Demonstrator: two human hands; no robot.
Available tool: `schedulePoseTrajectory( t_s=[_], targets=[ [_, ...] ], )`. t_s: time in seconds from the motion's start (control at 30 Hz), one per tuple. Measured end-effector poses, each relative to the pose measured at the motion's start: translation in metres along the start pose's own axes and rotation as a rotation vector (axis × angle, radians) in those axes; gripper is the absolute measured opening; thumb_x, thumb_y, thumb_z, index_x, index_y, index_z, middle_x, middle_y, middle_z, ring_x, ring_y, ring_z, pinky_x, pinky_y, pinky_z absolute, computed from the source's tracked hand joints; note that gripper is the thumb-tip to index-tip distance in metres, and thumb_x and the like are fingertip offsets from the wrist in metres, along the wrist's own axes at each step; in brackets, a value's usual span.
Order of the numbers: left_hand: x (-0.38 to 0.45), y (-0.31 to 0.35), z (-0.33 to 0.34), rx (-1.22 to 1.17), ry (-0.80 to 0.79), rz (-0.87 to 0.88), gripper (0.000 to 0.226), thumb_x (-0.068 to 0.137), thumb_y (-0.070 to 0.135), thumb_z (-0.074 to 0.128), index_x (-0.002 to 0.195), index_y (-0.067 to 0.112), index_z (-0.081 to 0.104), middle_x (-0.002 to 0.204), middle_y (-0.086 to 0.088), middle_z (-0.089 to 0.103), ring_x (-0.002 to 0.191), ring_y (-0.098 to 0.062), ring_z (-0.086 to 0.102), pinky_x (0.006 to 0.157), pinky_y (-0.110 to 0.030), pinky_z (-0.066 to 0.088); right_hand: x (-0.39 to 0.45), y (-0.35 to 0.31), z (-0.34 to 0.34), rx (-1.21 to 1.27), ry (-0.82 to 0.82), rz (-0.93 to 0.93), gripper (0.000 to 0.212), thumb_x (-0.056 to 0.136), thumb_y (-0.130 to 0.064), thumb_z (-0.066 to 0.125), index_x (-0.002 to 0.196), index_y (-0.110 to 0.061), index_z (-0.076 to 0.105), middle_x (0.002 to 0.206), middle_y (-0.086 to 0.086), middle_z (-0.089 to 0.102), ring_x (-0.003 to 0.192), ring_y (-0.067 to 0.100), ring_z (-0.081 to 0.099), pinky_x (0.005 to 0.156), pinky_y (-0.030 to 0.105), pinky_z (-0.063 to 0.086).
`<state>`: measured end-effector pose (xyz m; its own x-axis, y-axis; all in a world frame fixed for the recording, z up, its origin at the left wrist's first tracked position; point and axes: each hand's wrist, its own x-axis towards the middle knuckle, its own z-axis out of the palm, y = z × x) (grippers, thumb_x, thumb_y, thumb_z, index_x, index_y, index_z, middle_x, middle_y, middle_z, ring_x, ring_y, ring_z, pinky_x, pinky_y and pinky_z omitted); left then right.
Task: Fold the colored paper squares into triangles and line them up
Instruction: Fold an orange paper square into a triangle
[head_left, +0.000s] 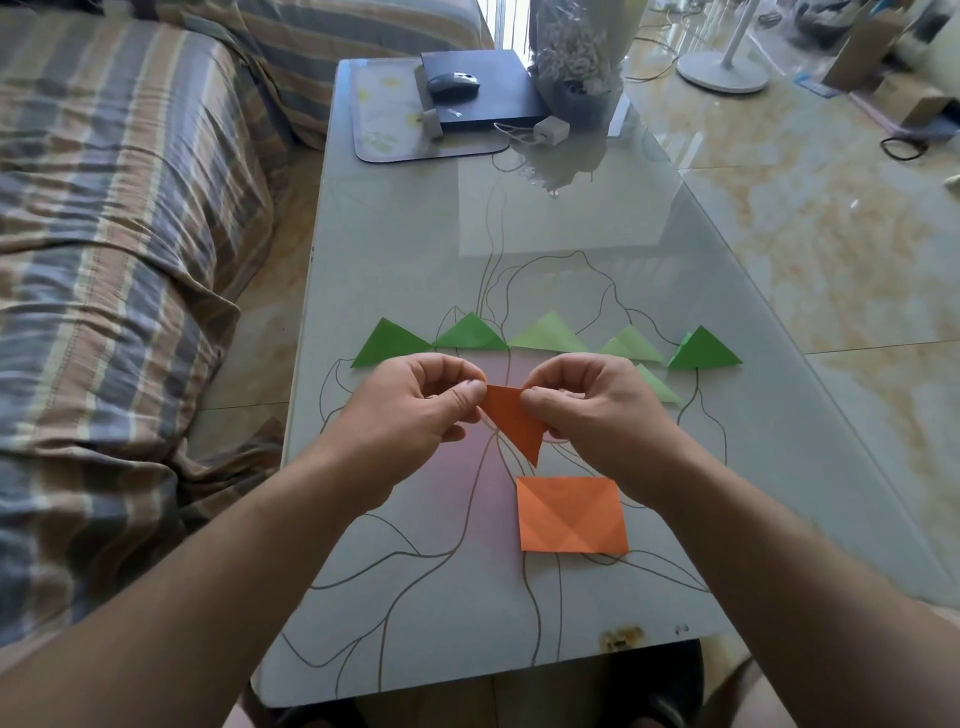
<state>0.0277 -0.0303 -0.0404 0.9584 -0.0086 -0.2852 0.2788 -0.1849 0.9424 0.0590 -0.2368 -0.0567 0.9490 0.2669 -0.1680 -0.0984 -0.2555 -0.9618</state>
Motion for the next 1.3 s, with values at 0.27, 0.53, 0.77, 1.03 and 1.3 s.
schedulePoseTrajectory(
  t_s=[0.27,0.53,0.77,1.03,1.3],
  targets=[
    [0.003,0.001,0.002,-0.194,0.037,-0.136,0.005,0.097,0.018,0.069,0.098,0.017,0.074,0.084,-0.002,0.076,0.082,-0.016,0.072,0.084,-0.041,0.061,-0.001,-0.009,-0.001,0.167,0.029,0.068,0.011,0.096,-0.014,0.071,0.086,-0.011,0.070,0.080,0.012,0.071,0.074,0.023,0.066,0.071,0.038,0.054],
    [0.002,-0.003,0.001,-0.117,0.023,-0.133,0.006,0.096,0.021,0.071,0.100,0.017,0.074,0.085,0.000,0.078,0.080,-0.016,0.070,0.080,-0.037,0.061,-0.001,-0.011,-0.003,0.195,0.054,0.078,0.014,0.095,-0.010,0.071,0.081,-0.011,0.071,0.077,0.011,0.068,0.073,0.026,0.064,0.072,0.043,0.055],
    [0.000,-0.003,-0.001,0.065,-0.027,-0.071,0.006,0.097,0.021,0.070,0.098,0.018,0.075,0.085,0.000,0.078,0.079,-0.015,0.070,0.081,-0.038,0.059,0.000,-0.013,-0.008,0.176,0.069,0.143,0.012,0.090,-0.031,0.078,0.093,-0.020,0.076,0.089,0.009,0.075,0.077,0.021,0.069,0.069,0.035,0.057],
    [0.000,-0.003,0.019,-0.663,0.055,-0.352,0.005,0.099,0.018,0.064,0.099,0.014,0.067,0.080,-0.003,0.069,0.070,-0.017,0.063,0.076,-0.037,0.054,-0.004,-0.016,-0.001,0.226,-0.053,0.260,0.040,0.079,-0.044,0.080,0.108,-0.018,0.070,0.096,0.002,0.075,0.077,0.019,0.069,0.074,0.034,0.055],
    [-0.008,-0.008,0.028,-0.414,-0.024,-0.259,0.016,0.099,0.023,0.066,0.105,0.010,0.071,0.081,-0.001,0.071,0.071,-0.016,0.063,0.072,-0.033,0.054,-0.004,-0.011,0.006,0.182,-0.006,0.187,0.015,0.092,-0.018,0.076,0.082,-0.009,0.069,0.076,0.008,0.073,0.072,0.021,0.068,0.071,0.032,0.054]
  ],
)
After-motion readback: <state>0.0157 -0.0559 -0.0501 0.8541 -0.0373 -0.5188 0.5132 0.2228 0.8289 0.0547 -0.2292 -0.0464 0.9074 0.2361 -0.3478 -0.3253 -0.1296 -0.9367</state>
